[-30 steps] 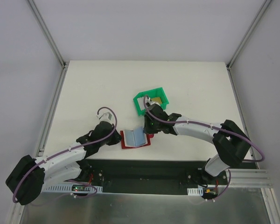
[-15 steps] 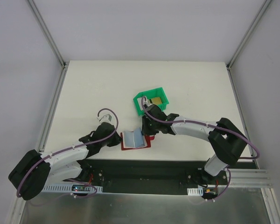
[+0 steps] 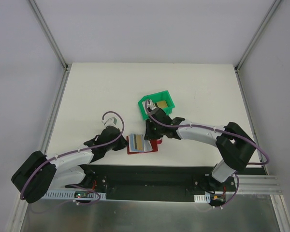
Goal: Put the credit cards into the card holder
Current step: Turn over the card slot in the card holder.
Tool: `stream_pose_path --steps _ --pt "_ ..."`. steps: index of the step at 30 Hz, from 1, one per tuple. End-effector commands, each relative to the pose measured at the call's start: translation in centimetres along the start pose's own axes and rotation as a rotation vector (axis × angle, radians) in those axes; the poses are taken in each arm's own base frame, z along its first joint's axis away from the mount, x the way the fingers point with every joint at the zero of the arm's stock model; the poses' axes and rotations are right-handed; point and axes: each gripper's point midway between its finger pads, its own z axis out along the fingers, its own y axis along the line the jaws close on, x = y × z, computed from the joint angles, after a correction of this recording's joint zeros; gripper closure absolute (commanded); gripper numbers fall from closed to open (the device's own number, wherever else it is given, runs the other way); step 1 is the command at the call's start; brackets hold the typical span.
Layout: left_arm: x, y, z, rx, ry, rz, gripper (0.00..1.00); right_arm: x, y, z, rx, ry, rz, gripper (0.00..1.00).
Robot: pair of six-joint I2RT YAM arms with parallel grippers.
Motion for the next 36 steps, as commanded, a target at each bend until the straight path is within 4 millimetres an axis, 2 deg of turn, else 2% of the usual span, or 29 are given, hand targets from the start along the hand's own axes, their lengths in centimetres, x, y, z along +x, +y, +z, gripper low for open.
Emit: stream_pose_path --steps 1,4,5,11,16,20,25,29,31,36 --pt "-0.1 0.4 -0.3 -0.018 -0.004 0.002 1.00 -2.0 0.5 -1.4 0.020 -0.071 -0.017 0.80" --pt "-1.1 -1.1 -1.0 0.037 -0.032 0.018 1.00 -1.1 -0.6 -0.8 0.080 -0.016 -0.008 0.80" --pt "-1.7 -1.9 -1.4 0.066 -0.049 0.028 1.00 -1.0 -1.6 -0.6 0.125 -0.014 -0.004 0.81" --pt "-4.1 -6.2 -3.7 0.200 -0.091 0.093 1.00 0.1 -2.9 0.1 0.161 0.012 0.013 0.81" --pt "-3.9 -8.8 -4.4 0.278 -0.050 0.149 1.00 1.3 -5.9 0.1 0.318 0.074 0.024 0.84" --pt "-3.5 -10.2 -4.5 0.296 -0.027 0.182 1.00 1.0 -6.5 -0.4 0.321 0.042 0.040 0.84" --pt "-1.6 -10.4 -2.7 0.243 0.080 0.203 1.00 1.4 -6.7 0.3 0.287 0.062 0.063 0.82" --pt "-1.5 -10.0 -1.8 0.197 0.081 0.207 1.00 2.0 -7.4 0.5 0.299 0.067 0.093 0.83" --pt "-1.2 -8.9 -1.6 0.160 0.080 0.199 1.00 1.7 -7.7 0.0 0.302 0.045 0.097 0.83" --pt "-0.6 -4.6 -1.5 0.058 0.036 0.126 1.00 0.2 -8.3 -1.7 0.314 -0.028 0.101 0.83"
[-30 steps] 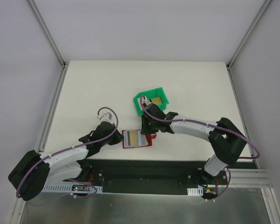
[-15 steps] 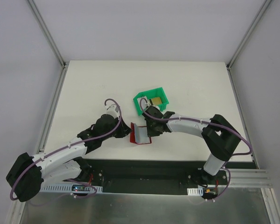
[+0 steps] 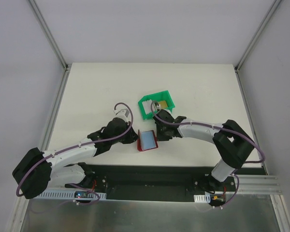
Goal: Put the credit cards into the card holder
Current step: Turn over the card slot in the card holder.
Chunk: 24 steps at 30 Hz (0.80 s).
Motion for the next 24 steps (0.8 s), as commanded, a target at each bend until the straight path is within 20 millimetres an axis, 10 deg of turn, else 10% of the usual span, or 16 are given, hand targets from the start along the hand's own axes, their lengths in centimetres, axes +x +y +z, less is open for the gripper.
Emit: stream_pose_path --steps 1,13,24 --pt "2.1 5.0 -0.7 -0.143 -0.018 -0.064 1.00 -1.7 -1.1 -2.2 0.017 -0.093 0.024 0.83" --pt "4.7 9.1 -0.8 -0.201 -0.035 -0.120 1.00 -4.2 5.0 -6.6 -0.250 -0.200 -0.034 0.81" --pt "4.8 9.5 -0.5 -0.218 -0.037 -0.111 1.00 -0.7 4.0 -2.7 -0.161 -0.014 -0.032 0.84"
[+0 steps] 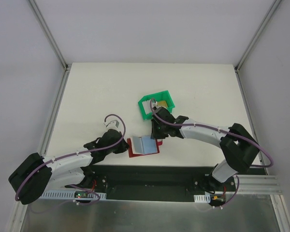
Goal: Put the credit cards into the card holder
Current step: Turn over the card slot in the card holder.
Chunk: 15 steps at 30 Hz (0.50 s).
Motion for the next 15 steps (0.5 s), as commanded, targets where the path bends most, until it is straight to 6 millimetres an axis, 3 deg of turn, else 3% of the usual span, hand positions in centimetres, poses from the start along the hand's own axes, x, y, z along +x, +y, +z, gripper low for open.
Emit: stream_pose_path --steps 1,15 --pt "0.1 1.4 0.1 -0.050 -0.011 0.005 1.00 1.1 -0.2 0.6 0.007 0.058 0.007 0.84" --pt "-0.3 0.5 0.1 -0.028 -0.011 0.018 1.00 3.2 -1.2 2.4 0.020 0.142 0.049 0.85"
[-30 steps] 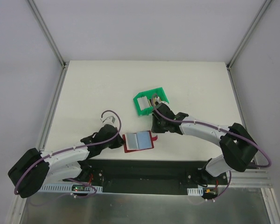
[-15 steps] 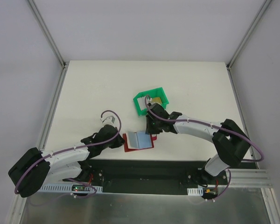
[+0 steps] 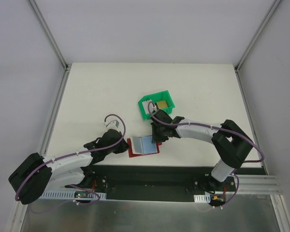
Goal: Put the credit cards into the card holder
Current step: Turn over the card slot in the card holder.
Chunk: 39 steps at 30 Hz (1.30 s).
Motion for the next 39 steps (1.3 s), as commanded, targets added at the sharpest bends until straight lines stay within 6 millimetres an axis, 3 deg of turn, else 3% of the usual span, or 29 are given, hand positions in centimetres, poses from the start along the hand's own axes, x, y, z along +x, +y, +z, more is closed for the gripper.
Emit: stream_pose_path --steps 1,11,16,25,27,31,36,39 --pt "-0.3 0.4 0.2 -0.027 -0.007 0.020 1.00 0.7 0.4 0.7 -0.051 0.044 0.046 0.85" --pt "-0.1 -0.3 0.9 -0.019 0.027 0.037 1.00 1.1 3.7 2.1 -0.263 0.105 0.134 0.84" --pt "-0.1 -0.4 1.3 -0.020 0.033 0.032 1.00 0.0 6.2 2.4 -0.390 0.095 0.137 0.83" --pt "-0.1 0.6 1.6 -0.055 0.036 0.000 1.00 -2.7 12.4 -2.6 -0.658 0.008 -0.012 0.79" --pt "0.1 0.8 1.6 -0.062 0.042 -0.006 1.00 -2.9 12.8 -3.3 -0.668 -0.007 -0.031 0.78" --pt "0.0 1.1 1.6 -0.067 0.034 -0.014 1.00 -3.6 11.2 -4.3 -0.588 -0.092 -0.056 0.77" --pt "0.0 1.3 1.5 -0.069 0.032 -0.015 1.00 -4.5 4.8 -4.4 -0.314 -0.216 -0.004 0.76" --pt "0.0 1.2 1.4 -0.062 0.031 -0.011 1.00 -4.8 2.4 -4.2 -0.261 -0.229 0.063 0.75"
